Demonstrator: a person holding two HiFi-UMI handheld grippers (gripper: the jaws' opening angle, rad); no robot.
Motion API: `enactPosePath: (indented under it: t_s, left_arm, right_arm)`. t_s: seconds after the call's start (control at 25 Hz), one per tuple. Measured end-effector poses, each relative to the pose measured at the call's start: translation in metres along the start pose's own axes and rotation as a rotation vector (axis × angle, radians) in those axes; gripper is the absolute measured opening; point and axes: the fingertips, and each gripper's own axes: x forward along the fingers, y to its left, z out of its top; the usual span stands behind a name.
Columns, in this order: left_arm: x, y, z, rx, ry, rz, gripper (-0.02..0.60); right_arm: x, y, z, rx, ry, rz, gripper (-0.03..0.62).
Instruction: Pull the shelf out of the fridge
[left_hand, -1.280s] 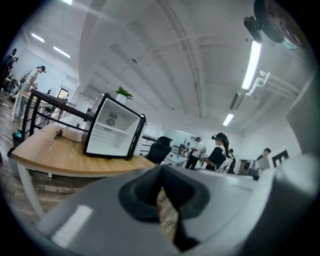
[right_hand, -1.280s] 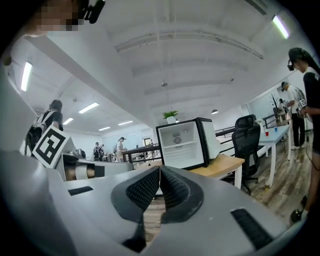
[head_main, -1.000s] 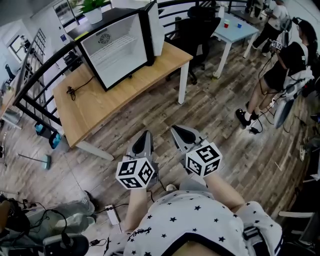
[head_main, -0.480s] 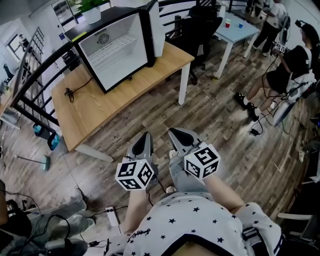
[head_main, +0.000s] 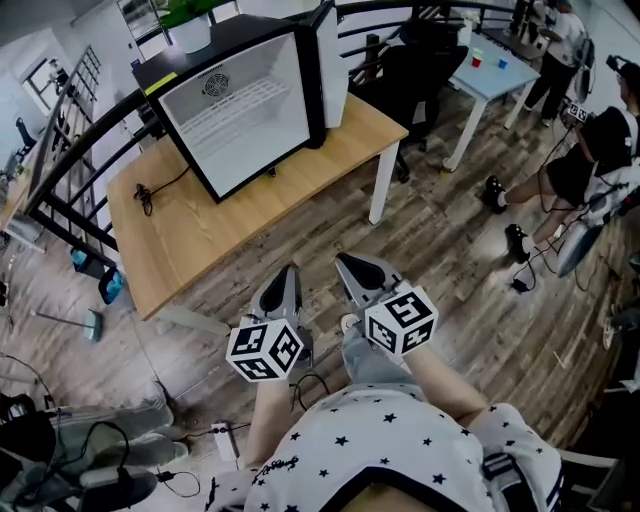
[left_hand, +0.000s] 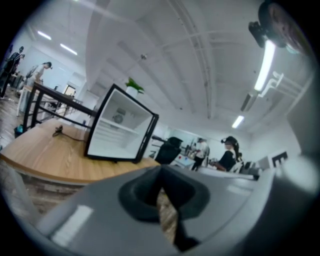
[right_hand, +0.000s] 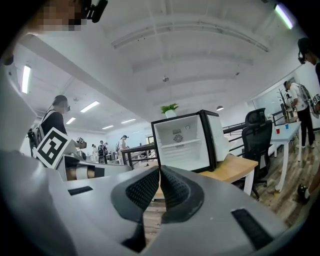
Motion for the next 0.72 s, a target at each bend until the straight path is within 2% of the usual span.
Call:
enactPosePath:
  t_s: [0.72]
  left_arm:
    - [0.114, 0.060, 0.055, -0.075, -0.058, 0.126, 0.008]
  right_arm:
    - [0.127, -0.078, 0.040, -0.043, 0.056, 0.139, 0.023]
